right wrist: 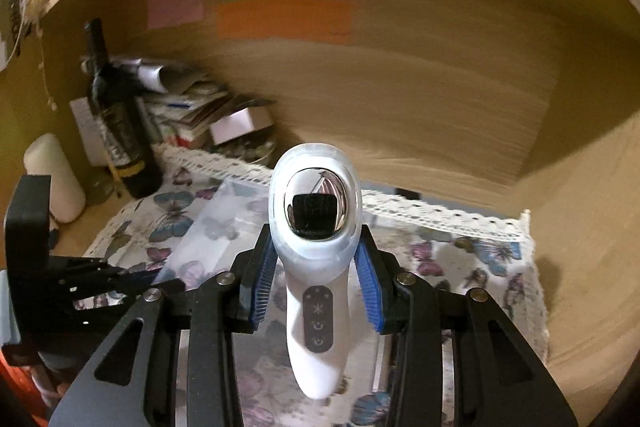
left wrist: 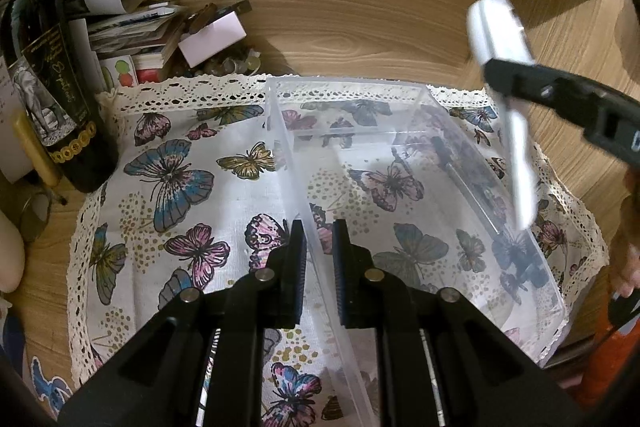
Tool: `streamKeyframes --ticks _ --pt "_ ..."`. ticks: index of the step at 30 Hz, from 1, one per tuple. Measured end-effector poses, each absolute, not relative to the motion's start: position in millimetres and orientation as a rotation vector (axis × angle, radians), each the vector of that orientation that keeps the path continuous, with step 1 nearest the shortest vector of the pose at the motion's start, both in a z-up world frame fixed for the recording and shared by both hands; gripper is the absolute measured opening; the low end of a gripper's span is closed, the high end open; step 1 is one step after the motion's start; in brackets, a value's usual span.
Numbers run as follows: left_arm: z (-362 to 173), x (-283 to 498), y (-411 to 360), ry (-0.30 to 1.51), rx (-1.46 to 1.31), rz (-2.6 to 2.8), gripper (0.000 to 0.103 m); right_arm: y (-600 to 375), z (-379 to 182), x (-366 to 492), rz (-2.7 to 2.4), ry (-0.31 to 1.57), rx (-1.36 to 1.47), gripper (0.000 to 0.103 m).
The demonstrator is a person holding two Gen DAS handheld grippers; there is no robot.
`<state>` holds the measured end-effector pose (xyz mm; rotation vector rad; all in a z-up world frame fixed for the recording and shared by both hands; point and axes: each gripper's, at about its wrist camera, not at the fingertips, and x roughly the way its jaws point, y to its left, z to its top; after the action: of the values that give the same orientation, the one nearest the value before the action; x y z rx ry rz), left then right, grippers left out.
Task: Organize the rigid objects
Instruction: 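Carry the white device into the clear box and open the right tool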
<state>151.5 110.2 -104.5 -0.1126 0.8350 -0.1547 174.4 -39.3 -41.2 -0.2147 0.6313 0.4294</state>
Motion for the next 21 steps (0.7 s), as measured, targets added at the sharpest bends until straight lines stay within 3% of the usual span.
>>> streamKeyframes --ticks 21 --pt "-105 151 113 0.823 -0.131 -0.174 0.012 22 -105 209 0.521 0.934 -0.345 0.035"
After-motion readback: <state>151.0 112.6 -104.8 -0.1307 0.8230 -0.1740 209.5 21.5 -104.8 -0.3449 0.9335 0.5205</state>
